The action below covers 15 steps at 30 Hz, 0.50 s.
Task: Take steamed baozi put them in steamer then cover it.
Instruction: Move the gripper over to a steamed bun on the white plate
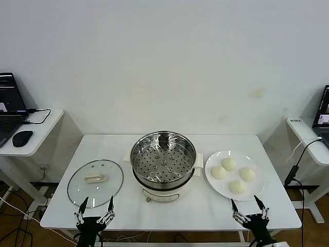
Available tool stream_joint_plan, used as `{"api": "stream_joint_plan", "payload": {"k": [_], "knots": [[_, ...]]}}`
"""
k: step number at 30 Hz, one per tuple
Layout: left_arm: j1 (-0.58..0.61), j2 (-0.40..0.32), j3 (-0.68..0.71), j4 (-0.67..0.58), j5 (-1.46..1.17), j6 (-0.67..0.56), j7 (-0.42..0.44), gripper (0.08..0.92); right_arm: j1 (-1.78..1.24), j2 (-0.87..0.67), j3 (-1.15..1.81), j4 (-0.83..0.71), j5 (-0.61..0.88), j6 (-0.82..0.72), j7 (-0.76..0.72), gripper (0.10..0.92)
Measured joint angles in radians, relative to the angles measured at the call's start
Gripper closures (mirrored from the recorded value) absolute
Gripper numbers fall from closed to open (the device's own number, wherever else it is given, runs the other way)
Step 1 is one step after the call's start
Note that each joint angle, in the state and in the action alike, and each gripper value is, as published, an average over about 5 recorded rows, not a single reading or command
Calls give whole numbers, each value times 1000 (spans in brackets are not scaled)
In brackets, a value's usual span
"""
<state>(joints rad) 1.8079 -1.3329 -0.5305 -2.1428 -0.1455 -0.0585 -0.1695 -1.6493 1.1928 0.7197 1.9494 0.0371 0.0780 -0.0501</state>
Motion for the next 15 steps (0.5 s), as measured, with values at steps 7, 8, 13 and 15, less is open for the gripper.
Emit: {"api": "stream_joint_plan", "payload": {"k": [7,8,13,15], "knots": [[-15,11,-3,2,58,22,-1,177,143,-121,-8,-75,-200,-30,-35,203],[-17,13,-5,2,67,26,-2,177,169,-143,-13,-88,-227,-36,-47,203],[-18,23,-14,5,105,38,-8,177,312,-268,-67,-164,-326,-75,-137,203],[-17,24,-16,7,116,42,-12,177,376,-321,-104,-198,-350,-91,-184,203]]}}
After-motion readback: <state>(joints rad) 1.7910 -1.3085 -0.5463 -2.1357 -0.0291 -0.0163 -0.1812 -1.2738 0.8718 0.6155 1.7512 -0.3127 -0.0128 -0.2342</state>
